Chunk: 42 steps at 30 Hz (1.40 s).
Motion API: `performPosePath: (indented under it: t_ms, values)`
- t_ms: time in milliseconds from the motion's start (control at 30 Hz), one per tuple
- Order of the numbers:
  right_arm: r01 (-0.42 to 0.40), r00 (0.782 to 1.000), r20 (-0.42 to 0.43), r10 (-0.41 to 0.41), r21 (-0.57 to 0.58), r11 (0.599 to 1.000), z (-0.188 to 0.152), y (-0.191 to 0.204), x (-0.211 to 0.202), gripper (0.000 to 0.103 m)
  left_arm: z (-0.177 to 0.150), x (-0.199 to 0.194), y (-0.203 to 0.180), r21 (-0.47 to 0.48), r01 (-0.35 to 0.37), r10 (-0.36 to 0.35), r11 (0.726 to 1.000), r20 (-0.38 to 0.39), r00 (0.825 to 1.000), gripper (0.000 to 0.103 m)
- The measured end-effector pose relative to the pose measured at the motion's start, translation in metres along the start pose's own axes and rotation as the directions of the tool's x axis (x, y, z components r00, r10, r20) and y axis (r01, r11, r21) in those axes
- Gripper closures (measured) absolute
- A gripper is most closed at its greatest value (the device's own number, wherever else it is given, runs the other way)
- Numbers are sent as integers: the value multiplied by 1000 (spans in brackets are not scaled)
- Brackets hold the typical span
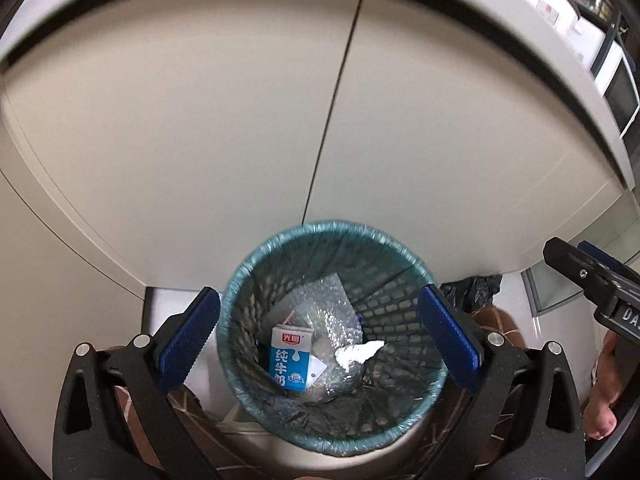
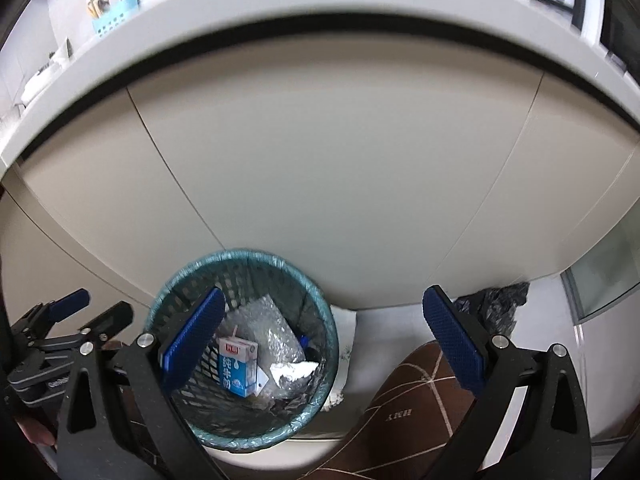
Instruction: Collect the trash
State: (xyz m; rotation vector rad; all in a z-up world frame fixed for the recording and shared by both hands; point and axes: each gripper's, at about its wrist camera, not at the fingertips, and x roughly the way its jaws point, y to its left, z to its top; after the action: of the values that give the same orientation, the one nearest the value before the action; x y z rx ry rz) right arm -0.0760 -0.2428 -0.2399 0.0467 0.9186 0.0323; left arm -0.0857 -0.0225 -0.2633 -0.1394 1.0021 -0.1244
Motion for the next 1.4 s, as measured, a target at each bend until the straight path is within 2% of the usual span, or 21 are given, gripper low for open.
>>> performPosePath:
  t_ms: [133,267,367,533,633,933,1067,1300,1400]
  values:
    - [10,1000,26,-10,-10,1000,15,5,-30,8,15,-38,-1,-12,-15,15,1000,27,1000,6]
    - [-31,999,36,31,-4,1000,26,9,-58,8,24,-73,-10,33,-44,42,998,70,997,6]
    - [-56,996,76,55,9,998,32,7,-79,8,29,-94,-12,31,-26,23,999,102,995,6]
    - [-22,995,101,22,-1,1000,36,10,-102,8,37,-121,-14,28,-52,48,998,124,991,6]
    - [-23,993,112,24,-10,1000,39,12,-116,8,41,-134,-14,14,-33,31,999,148,989,6]
    - [-20,982,188,25,-27,999,47,21,-165,8,51,-177,-26,23,-64,59,998,192,980,6]
    - [-4,972,236,13,-41,999,46,26,-186,8,52,-201,-27,19,-71,65,997,226,972,6]
    - [-19,966,258,29,-41,999,46,31,-207,8,47,-233,-36,58,-94,72,994,301,951,6]
    - [-8,962,272,17,-36,999,46,31,-212,8,46,-235,-39,64,-91,69,994,293,954,6]
